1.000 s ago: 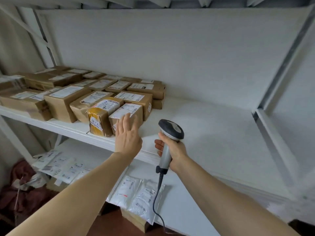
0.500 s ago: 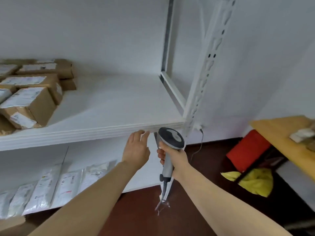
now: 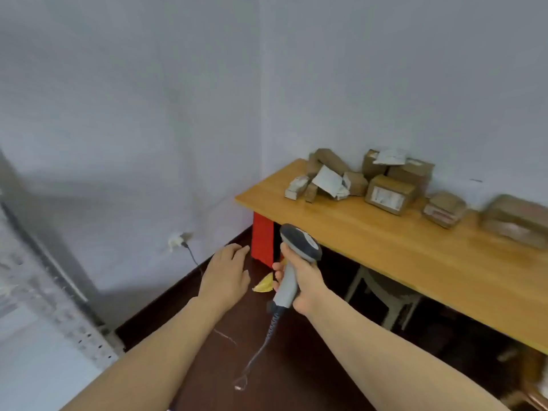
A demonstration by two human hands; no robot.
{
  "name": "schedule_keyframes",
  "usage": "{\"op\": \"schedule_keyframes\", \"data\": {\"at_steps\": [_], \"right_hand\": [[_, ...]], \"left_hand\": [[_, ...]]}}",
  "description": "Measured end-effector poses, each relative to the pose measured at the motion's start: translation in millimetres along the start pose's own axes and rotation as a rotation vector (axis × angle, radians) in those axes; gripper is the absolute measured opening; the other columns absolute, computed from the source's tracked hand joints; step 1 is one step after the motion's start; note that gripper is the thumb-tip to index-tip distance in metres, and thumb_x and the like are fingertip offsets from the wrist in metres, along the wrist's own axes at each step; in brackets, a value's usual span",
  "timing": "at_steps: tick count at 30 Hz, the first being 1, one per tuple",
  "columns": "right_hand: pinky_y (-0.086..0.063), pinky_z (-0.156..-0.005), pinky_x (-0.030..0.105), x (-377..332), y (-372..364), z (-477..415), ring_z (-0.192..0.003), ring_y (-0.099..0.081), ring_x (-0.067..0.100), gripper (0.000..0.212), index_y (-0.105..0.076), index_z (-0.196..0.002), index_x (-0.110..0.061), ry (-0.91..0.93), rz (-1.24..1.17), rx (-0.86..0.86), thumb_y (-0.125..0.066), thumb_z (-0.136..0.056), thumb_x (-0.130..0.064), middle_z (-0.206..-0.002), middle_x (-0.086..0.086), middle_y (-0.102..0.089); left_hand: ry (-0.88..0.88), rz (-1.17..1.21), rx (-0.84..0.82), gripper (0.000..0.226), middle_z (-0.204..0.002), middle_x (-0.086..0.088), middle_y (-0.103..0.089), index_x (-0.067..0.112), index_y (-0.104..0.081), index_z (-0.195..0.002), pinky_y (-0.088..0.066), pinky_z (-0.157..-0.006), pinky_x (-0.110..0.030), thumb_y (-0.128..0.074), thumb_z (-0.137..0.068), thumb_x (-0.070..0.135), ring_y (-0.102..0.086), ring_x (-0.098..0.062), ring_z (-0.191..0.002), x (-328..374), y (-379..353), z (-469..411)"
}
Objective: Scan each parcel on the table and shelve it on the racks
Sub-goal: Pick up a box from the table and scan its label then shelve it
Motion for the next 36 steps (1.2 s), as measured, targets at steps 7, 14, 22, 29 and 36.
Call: {"op": "schedule_keyframes", "data": {"at_steps": [7, 14, 22, 29, 36], "right_hand": [[-0.046, -0.058, 0.031, -96, 135, -36, -0.052, -0.052, 0.016, 0.025, -0.064, -0.089, -0.01, 0.058, -0.234, 0.252, -0.076, -0.082, -0.031, -0.065, 0.006, -0.062], [-0.046, -0.056, 0.03, -148, 202, -90, -0.055, -0.051, 0.016, 0.025, -0.063, -0.084, -0.012, 0.098, -0.38, 0.414, -0.076, -0.081, -0.032, -0.067, 0.007, -0.062], [-0.046, -0.055, 0.029, -232, 237, -188, -0.053, -0.055, 0.016, 0.013, -0.062, -0.089, -0.007, 0.147, -0.353, 0.502, -0.073, -0.083, -0.01, -0.065, 0.007, -0.062], [-0.052, -0.051, 0.028, -298, 266, -259, -0.058, -0.068, 0.021, 0.013, -0.061, -0.087, -0.006, 0.204, -0.253, 0.57, -0.066, -0.082, 0.005, -0.077, 0.014, -0.07], [-0.052, -0.051, 0.025, -343, 326, -323, -0.066, -0.069, 0.02, 0.015, -0.059, -0.087, -0.007, 0.206, -0.233, 0.652, -0.066, -0.082, 0.006, -0.079, 0.013, -0.07]], "left_hand": [[-0.157, 0.052, -0.129, 0.056, -0.145, -0.009, -0.04, 0.01, -0.038, -0.146, -0.029, -0.11, -0.032, -0.054, -0.093, 0.019, -0.035, -0.027, -0.134, 124, -67, -101], [-0.239, 0.077, -0.239, 0.055, -0.146, -0.006, -0.036, 0.013, -0.034, -0.147, -0.031, -0.108, -0.031, -0.051, -0.096, 0.023, -0.034, -0.023, -0.133, 179, -124, -195], [-0.239, 0.187, -0.355, 0.055, -0.146, -0.006, -0.035, 0.014, -0.033, -0.147, -0.034, -0.107, -0.031, -0.051, -0.096, 0.026, -0.034, -0.022, -0.134, 206, -183, -332], [-0.235, 0.182, -0.43, 0.058, -0.148, -0.007, -0.033, 0.015, -0.029, -0.149, -0.032, -0.108, -0.031, -0.052, -0.097, 0.026, -0.032, -0.022, -0.137, 230, -220, -441], [-0.099, 0.269, -0.518, 0.059, -0.149, -0.011, -0.032, 0.013, -0.029, -0.149, -0.037, -0.106, -0.038, -0.053, -0.097, 0.027, -0.042, -0.028, -0.131, 276, -265, -508]]}}
Point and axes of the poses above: each hand's wrist, its own z-axis away from the middle knuckle, its own y-axis out of the back of the hand, x = y × z, the point moved 3 cm from there along -z, towards the middle knuckle
